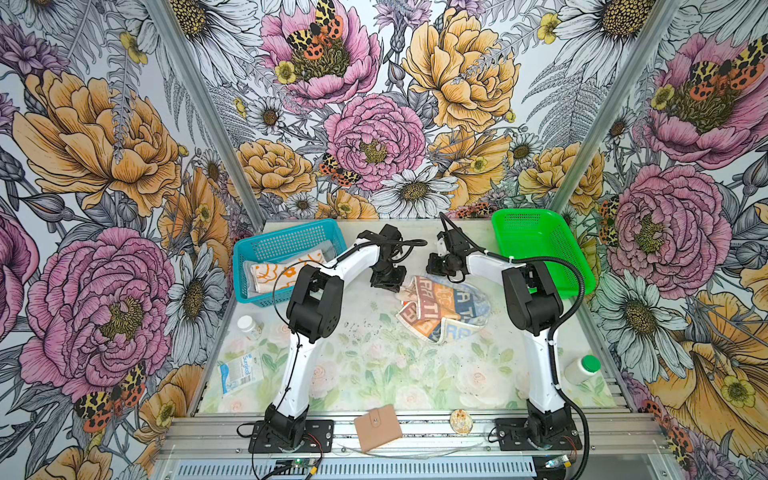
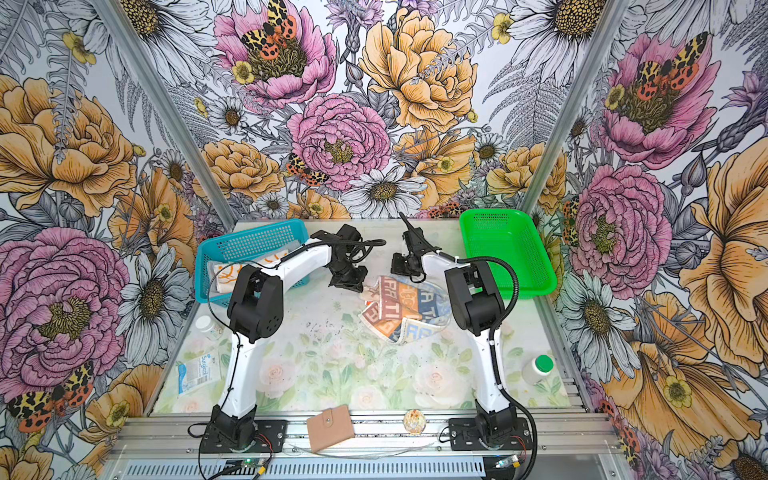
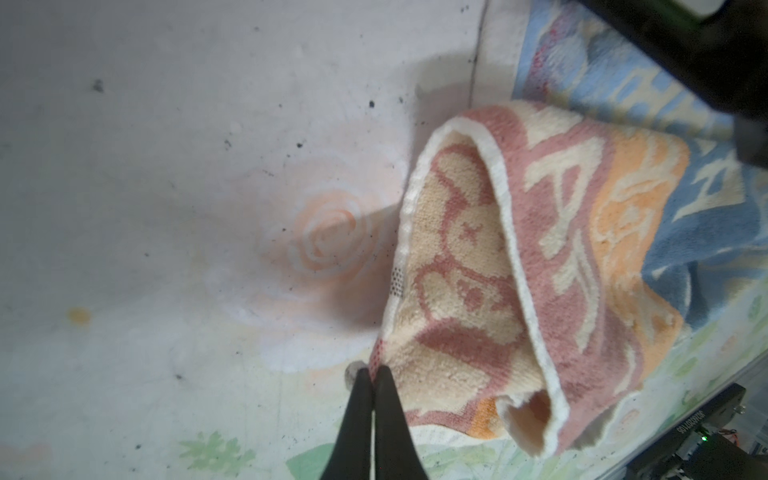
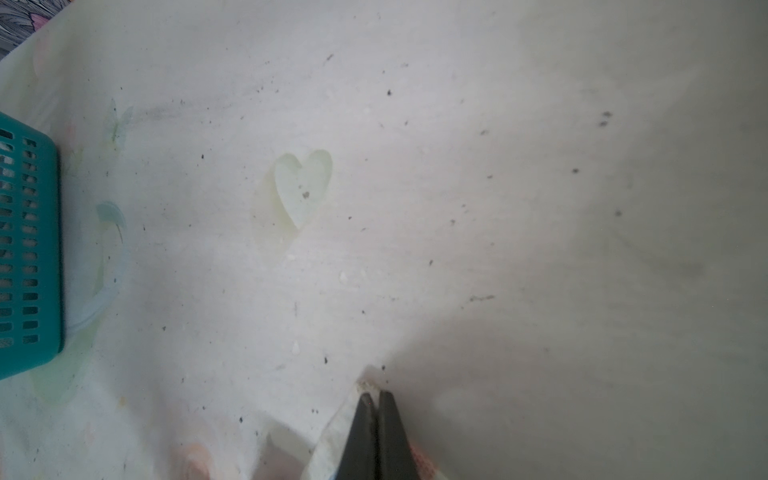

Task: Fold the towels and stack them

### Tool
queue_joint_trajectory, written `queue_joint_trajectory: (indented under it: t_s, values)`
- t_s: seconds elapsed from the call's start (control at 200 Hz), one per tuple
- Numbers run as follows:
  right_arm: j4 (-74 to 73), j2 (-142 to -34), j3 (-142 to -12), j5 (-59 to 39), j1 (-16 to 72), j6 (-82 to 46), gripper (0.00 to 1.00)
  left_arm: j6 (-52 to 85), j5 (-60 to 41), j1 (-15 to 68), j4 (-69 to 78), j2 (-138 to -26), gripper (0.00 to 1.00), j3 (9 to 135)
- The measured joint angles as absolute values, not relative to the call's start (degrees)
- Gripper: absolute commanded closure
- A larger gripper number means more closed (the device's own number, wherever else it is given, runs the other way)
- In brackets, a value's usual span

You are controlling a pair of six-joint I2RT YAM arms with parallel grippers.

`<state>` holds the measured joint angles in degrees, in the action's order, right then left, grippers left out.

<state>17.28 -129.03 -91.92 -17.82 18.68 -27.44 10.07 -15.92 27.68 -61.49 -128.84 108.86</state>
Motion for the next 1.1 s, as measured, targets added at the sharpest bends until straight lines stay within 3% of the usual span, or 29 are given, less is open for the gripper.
queue_joint_trajectory:
  t_s: [0.205,0.48,0.811,1.101]
  values:
    - [19.5,-125.4,-91.9,-19.3,19.0,-26.9,1.00,8.9,-14.5,26.0,-60.8,-124.4,1.00,108.7]
    - [19.9,-108.7,-91.9,-22.5,18.9,-25.6,1.00,5.9,-10.9,25.2,-56.6,-113.3,1.00,106.7]
    - [18.7,-91.2,-84.8,-22.8,19.3,-24.5,1.00,0.6,-1.7,26.1,-45.7,-96.1,1.00,93.1]
    - [18.5,-76.3,-77.9,-22.1,19.9,-24.5,1.00,-9.3,10.6,41.6,-32.3,-74.7,1.00,80.6]
